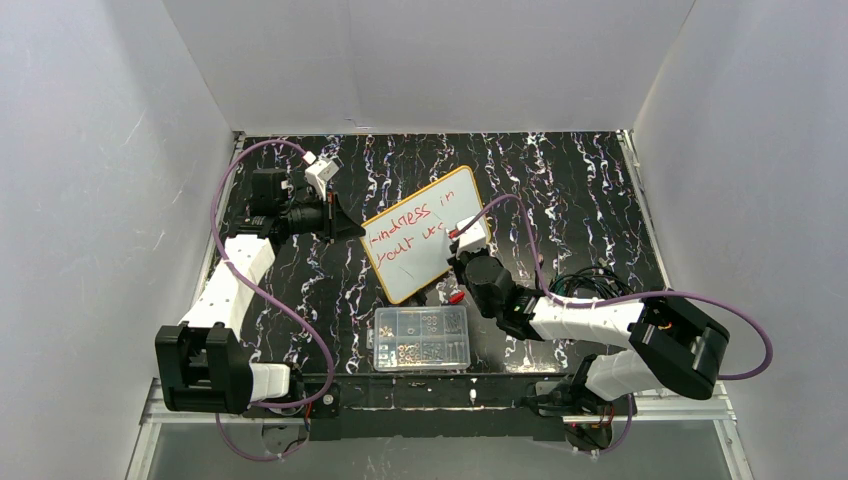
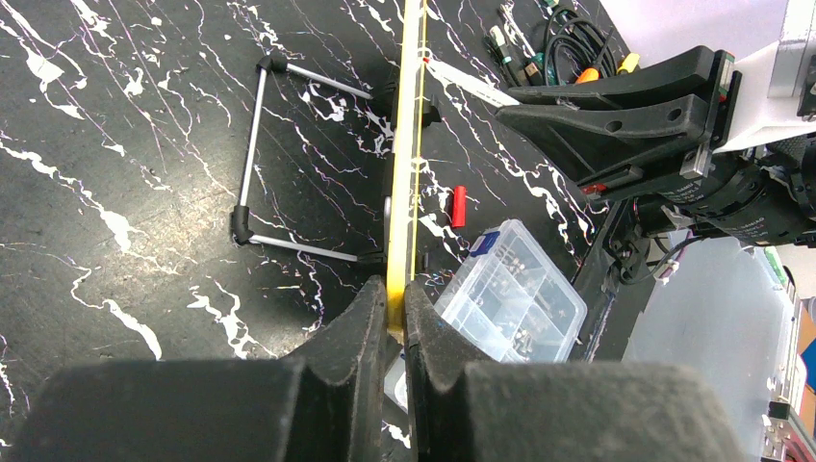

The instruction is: Write a sentence on the whiteboard

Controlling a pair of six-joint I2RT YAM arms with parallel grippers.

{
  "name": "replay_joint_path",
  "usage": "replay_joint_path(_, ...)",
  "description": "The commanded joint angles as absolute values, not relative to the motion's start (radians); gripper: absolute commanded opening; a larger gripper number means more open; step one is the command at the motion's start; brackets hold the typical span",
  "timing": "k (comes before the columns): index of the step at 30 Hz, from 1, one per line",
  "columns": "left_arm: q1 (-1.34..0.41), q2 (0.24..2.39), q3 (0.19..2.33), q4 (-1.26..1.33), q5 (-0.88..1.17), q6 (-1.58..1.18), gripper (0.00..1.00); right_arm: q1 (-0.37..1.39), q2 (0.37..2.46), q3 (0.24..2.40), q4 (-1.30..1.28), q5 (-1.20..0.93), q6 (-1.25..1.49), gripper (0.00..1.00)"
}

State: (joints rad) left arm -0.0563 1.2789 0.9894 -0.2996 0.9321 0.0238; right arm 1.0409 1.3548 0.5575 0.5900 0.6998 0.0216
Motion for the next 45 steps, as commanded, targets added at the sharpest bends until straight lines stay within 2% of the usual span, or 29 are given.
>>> replay_joint_path(1,-0.063,1.240,0.988,-0.304,0.976,0.026,0.00,1.045,1.342,0.568,0.647,0.736,0.003,0.01)
replay_joint_path(27,-0.063,1.236,0.986,-0.304,0.975,0.026,0.00,1.039,1.400,0.611,0.703,0.698,-0.050,0.01)
replay_joint_path(45,-0.063,1.236,0.987,-0.304,0.978,0.028,0.00,1.039,1.375,0.575,0.617,0.701,0.035,0.01)
